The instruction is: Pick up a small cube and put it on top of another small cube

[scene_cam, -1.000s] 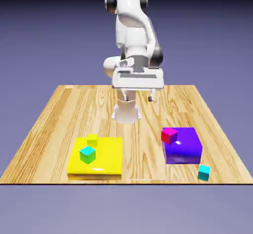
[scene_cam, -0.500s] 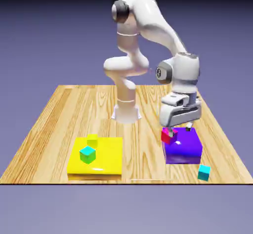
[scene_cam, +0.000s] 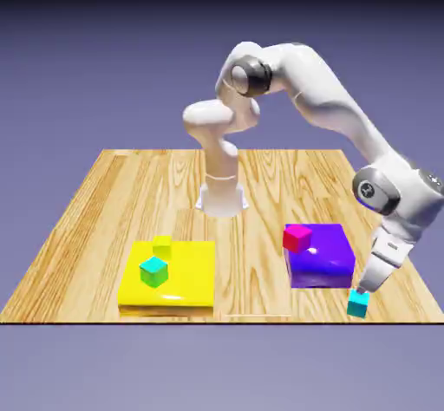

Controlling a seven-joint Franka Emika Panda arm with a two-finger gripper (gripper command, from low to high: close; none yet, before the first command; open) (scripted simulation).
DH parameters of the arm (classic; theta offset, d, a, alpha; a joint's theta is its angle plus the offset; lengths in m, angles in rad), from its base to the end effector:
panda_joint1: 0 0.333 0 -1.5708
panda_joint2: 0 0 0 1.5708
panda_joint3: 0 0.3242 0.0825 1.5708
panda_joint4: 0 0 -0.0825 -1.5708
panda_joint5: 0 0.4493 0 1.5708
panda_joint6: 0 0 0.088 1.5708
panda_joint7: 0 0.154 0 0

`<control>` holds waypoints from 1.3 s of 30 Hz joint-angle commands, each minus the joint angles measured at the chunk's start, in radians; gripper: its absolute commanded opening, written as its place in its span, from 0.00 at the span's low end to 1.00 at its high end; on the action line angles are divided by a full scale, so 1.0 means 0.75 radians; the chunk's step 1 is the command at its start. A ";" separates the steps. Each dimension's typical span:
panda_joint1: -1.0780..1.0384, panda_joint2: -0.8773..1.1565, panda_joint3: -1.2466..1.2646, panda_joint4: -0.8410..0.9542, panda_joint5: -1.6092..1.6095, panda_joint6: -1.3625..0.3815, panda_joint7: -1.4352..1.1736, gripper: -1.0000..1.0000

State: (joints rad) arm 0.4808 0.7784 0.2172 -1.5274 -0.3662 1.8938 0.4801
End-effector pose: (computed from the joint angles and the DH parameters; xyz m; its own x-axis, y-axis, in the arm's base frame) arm 0.5687 0.4116 0.0998 0.9079 0.3094 -0.2828 0.3879 -0.8758 0.2872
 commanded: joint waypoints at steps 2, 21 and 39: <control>0.004 0.011 0.002 0.011 -0.003 -0.009 -0.002 0.50; -0.296 -0.471 0.148 -0.433 0.233 -0.053 0.230 0.00; -0.585 -0.866 0.282 -1.037 0.429 0.142 0.486 1.00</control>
State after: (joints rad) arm 0.0420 0.1287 0.4289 -2.3052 -0.0445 2.0003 0.8442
